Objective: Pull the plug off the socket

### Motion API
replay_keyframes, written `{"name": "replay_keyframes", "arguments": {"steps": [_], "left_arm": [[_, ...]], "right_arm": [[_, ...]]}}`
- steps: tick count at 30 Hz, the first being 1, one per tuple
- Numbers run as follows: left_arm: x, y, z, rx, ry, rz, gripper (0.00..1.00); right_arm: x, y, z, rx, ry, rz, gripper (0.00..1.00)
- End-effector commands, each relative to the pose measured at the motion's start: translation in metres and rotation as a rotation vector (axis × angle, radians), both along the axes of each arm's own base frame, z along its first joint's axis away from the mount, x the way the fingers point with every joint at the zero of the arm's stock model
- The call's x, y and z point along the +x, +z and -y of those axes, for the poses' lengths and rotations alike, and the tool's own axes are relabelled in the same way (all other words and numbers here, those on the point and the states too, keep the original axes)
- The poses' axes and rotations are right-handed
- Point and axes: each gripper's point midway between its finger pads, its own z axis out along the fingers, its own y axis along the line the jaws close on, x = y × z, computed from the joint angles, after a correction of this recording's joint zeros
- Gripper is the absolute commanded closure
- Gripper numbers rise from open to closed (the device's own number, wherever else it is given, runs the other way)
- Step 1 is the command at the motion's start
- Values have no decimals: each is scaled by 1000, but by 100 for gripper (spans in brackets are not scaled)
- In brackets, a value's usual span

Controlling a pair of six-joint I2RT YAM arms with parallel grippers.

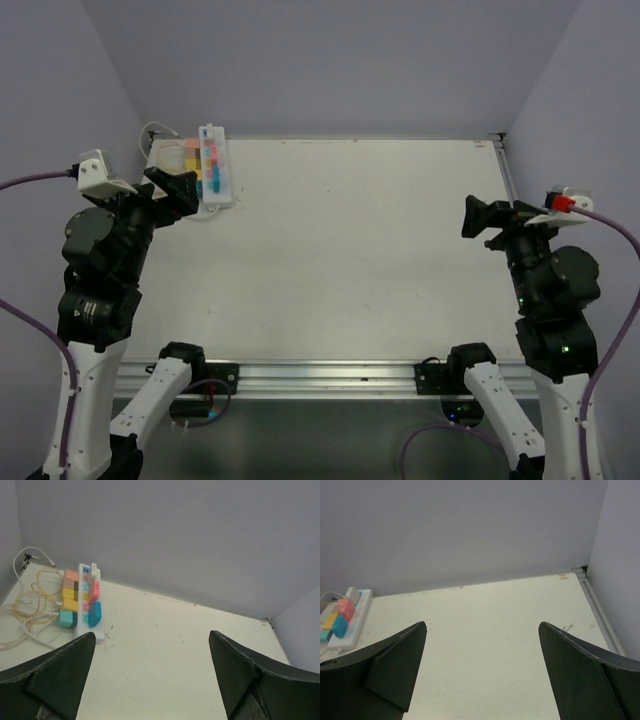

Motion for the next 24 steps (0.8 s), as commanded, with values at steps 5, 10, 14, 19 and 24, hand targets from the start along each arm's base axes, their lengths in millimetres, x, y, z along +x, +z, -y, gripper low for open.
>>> {"name": "replay_keyframes", "arguments": {"steps": [5,10,14,19,24], "left_arm": [[41,-92,16,-42,-35,-226,0],[63,-159,20,-81,-18,-380,0],[86,-198,23,-141,-33,-446,0],[111,-240,5,-266,22,-512,1],[137,-252,-33,-418,134,-447,4]], "right_arm": [[41,-82,-21,49,63,-255,1],[52,-111,-38,83,138,-302,1],[55,-117,-56,122,228,-302,1],[55,-123,-62,112,254,-310,1],[50,-126,-72,103,297,-316,1]]}}
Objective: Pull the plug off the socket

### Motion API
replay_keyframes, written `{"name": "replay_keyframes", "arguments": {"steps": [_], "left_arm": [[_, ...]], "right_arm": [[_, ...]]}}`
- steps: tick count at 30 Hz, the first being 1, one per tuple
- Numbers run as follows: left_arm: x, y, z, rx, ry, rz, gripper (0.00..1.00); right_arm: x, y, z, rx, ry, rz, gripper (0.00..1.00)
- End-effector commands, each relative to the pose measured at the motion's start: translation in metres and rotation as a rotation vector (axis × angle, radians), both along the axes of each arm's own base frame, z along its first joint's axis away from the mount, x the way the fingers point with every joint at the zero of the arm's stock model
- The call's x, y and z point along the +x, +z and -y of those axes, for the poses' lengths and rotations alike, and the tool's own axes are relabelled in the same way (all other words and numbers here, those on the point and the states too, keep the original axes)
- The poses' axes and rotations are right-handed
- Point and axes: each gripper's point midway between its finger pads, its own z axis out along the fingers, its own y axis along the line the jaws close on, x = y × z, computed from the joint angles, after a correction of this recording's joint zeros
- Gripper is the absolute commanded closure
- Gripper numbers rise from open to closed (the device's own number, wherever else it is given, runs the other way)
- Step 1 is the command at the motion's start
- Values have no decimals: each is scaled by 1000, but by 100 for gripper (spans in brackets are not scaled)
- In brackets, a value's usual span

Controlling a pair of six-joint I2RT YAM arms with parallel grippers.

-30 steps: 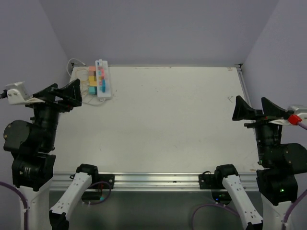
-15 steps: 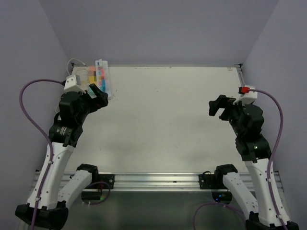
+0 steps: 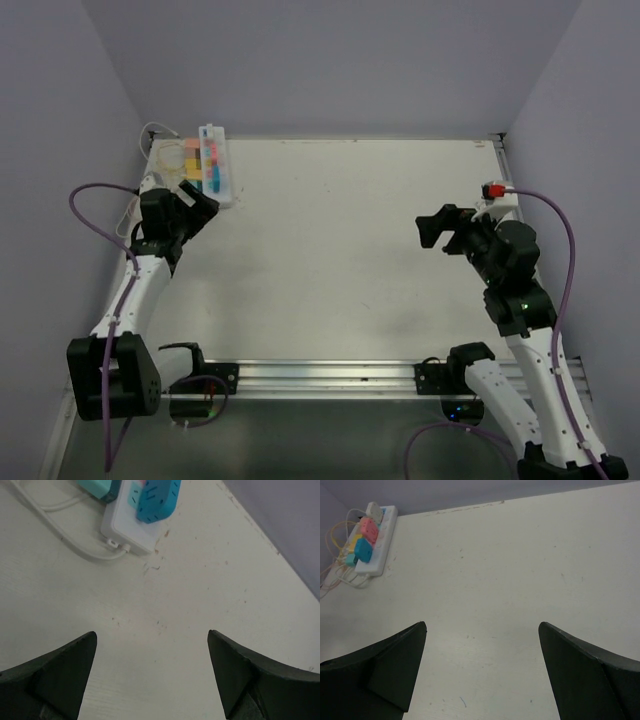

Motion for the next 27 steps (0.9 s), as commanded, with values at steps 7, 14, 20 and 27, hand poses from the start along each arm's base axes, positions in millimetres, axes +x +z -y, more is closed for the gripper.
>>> {"name": "replay_keyframes", "arguments": {"steps": [7,14,20,27], "left_arm": [[68,-15,-46,-248,178,229,15],[104,-37,-59,-295,140,285,18],[124,-52,-63,-279,126,276,21],[134,-77,-69,-267,142,234,24]], "right_arm": [[-4,4,-25,14,117,56,1],[-10,9,-38,-23,201,100,1],[-14,10,-44,-44,246,118,1],[-17,11,-43,-61,249,131,1]]}}
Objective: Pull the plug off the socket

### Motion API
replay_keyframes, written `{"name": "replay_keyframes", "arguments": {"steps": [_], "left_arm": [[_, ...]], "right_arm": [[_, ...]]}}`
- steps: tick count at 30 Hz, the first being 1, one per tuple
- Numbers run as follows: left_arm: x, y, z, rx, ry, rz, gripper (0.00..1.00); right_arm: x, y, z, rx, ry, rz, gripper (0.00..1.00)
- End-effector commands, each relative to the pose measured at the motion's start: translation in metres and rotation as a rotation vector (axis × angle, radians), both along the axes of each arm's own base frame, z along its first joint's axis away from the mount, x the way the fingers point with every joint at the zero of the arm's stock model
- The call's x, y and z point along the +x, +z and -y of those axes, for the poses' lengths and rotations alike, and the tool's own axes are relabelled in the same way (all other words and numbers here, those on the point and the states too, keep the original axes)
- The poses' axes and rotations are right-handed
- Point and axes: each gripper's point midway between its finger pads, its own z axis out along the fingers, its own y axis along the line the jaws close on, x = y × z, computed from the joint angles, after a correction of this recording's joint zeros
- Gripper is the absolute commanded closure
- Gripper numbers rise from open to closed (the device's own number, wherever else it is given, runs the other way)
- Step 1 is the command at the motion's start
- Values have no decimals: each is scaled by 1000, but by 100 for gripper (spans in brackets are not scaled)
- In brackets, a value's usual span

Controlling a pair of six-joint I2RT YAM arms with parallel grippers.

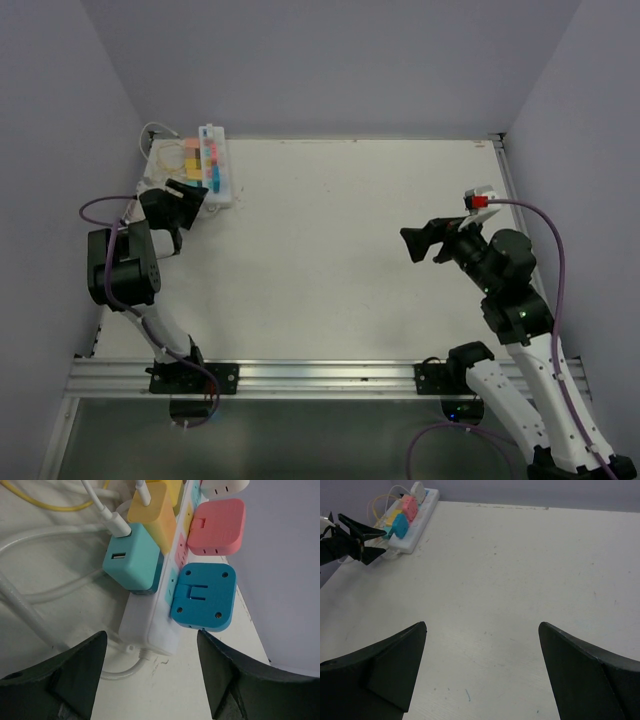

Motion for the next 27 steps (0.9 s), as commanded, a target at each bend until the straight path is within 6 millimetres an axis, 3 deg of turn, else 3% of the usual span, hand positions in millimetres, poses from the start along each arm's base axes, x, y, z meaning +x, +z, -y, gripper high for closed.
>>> {"name": "replay_keyframes", "arguments": {"steps": [1,18,27], "left_arm": [[20,13,-9,35,-2,78,24],[25,-22,6,-45,-66,66,28],[22,-29,11,-93,-64,99,48]], "right_arm": [[0,8,-4,-15,32,52,1],[0,8,-9,-17,64,49,1],[-1,9,-12,-22,80,45,1]]}}
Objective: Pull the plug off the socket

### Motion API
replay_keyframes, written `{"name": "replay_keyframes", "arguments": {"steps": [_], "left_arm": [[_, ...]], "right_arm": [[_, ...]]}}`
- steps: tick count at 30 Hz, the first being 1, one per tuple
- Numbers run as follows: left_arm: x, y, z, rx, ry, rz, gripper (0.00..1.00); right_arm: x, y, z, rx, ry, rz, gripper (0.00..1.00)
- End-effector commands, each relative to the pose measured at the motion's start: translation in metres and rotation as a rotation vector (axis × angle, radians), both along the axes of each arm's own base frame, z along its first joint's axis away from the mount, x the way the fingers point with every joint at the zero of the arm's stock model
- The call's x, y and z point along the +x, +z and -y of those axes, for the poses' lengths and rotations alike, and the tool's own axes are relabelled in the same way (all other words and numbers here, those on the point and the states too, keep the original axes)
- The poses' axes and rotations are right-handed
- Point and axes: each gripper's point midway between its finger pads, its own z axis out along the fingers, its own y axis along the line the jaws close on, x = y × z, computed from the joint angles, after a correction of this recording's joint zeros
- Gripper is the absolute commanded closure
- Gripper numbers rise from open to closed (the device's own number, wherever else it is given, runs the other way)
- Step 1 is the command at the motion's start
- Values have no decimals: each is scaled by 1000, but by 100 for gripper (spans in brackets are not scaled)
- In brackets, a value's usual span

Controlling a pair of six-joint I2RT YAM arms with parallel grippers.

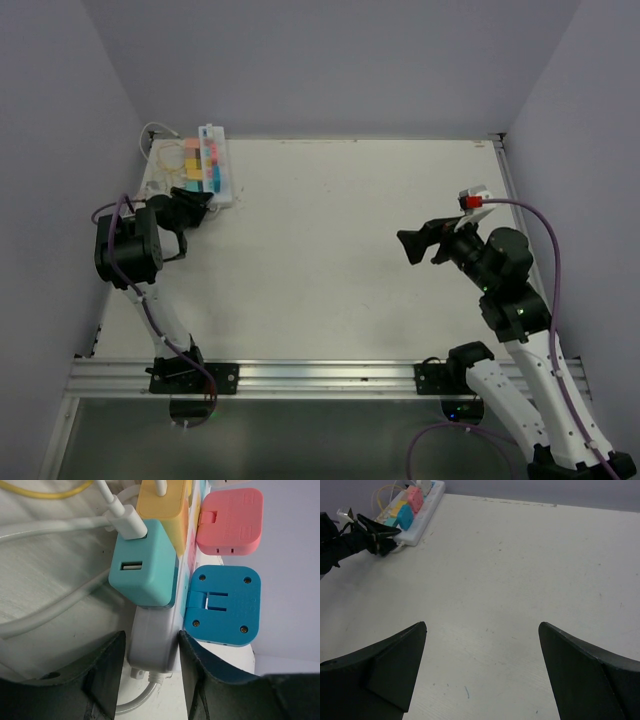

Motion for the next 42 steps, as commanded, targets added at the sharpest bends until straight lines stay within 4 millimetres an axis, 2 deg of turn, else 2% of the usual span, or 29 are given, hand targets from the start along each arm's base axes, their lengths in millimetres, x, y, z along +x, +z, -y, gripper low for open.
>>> {"name": "replay_keyframes", "arguments": {"steps": [1,5,6,9,11,12,15,21,23,28,29,33,34,37,42], "left_arm": [[1,3,1,-12,-7,50,51],[-1,9,5,-25,-21,81,64],[-3,9,7,-29,-29,85,71],[-6,15,12,-38,-57,108,82],[-7,19,17,-53,-76,118,87],[-11,20,21,-68,-97,119,94],[-20,29,31,-116,-120,140,100],[-42,45,51,-156,-159,152,100],[-53,41,60,-161,-171,124,100],[-74,54,88,-183,-204,120,100],[-81,52,93,-190,-205,105,100],[-92,66,114,-165,-229,89,100],[-96,68,127,-159,-257,83,100],[-105,77,148,-117,-293,78,100],[-120,80,173,-2,-359,46,100]], "right_arm": [[-1,13,-7,1,43,38,1],[-1,13,-9,1,59,33,1],[-1,13,-10,1,60,32,1],[-1,12,-12,6,70,25,1],[-3,12,-15,15,92,21,1],[-3,12,-17,24,98,11,1],[-4,13,-23,52,117,-11,1],[-4,1,-34,117,139,-157,1],[-6,-8,-44,124,198,-218,1],[-7,-19,-64,236,266,-327,1],[-6,-21,-65,258,260,-336,1],[-1,-40,-70,358,212,-431,1],[0,-42,-70,369,208,-442,1],[2,-53,-73,411,172,-489,1],[3,-75,-74,431,131,-520,1]]}}
